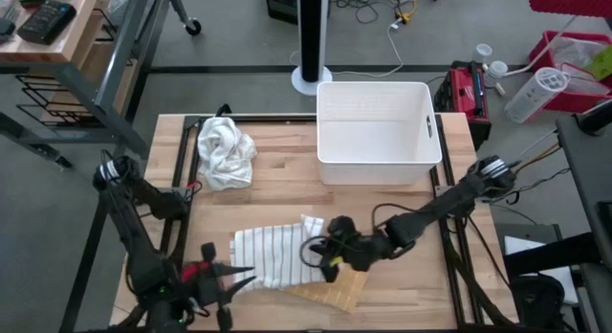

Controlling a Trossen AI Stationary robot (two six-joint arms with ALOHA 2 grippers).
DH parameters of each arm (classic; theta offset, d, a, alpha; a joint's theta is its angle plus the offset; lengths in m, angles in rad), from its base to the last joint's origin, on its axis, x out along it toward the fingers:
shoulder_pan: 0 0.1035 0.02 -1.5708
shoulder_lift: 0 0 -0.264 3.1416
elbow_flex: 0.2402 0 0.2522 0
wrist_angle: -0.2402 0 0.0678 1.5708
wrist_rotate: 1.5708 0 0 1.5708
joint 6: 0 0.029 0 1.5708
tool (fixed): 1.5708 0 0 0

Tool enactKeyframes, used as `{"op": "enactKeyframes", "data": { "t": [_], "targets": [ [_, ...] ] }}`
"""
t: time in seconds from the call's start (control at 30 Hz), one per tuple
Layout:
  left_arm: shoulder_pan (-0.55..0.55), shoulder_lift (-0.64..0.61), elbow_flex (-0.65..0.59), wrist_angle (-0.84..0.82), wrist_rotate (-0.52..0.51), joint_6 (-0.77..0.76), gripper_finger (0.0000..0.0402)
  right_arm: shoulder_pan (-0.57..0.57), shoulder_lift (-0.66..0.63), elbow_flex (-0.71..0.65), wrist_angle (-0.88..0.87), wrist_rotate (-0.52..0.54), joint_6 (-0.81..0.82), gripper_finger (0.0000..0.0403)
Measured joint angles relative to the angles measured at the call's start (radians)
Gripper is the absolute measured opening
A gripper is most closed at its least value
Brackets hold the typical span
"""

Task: Fold towel
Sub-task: Fold the white kitchen towel

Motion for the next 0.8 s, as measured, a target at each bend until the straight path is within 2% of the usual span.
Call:
{"op": "enactKeyframes", "data": {
  "t": [0.27, 0.57, 0.8],
  "targets": [
    [-0.072, -0.003, -0.012, -0.020, -0.125, -0.017, 0.0077, -0.052, 0.160, 0.248, 0.002, -0.029, -0.129, 0.0000],
    [-0.080, -0.004, -0.022, -0.020, -0.129, -0.036, 0.0077, -0.095, 0.362, 0.479, -0.026, -0.108, -0.183, 0.0000],
    [-0.080, -0.003, -0.022, -0.020, -0.129, -0.037, 0.0077, -0.097, 0.469, 0.663, -0.205, -0.104, -0.243, 0.0000]
  ]
}}
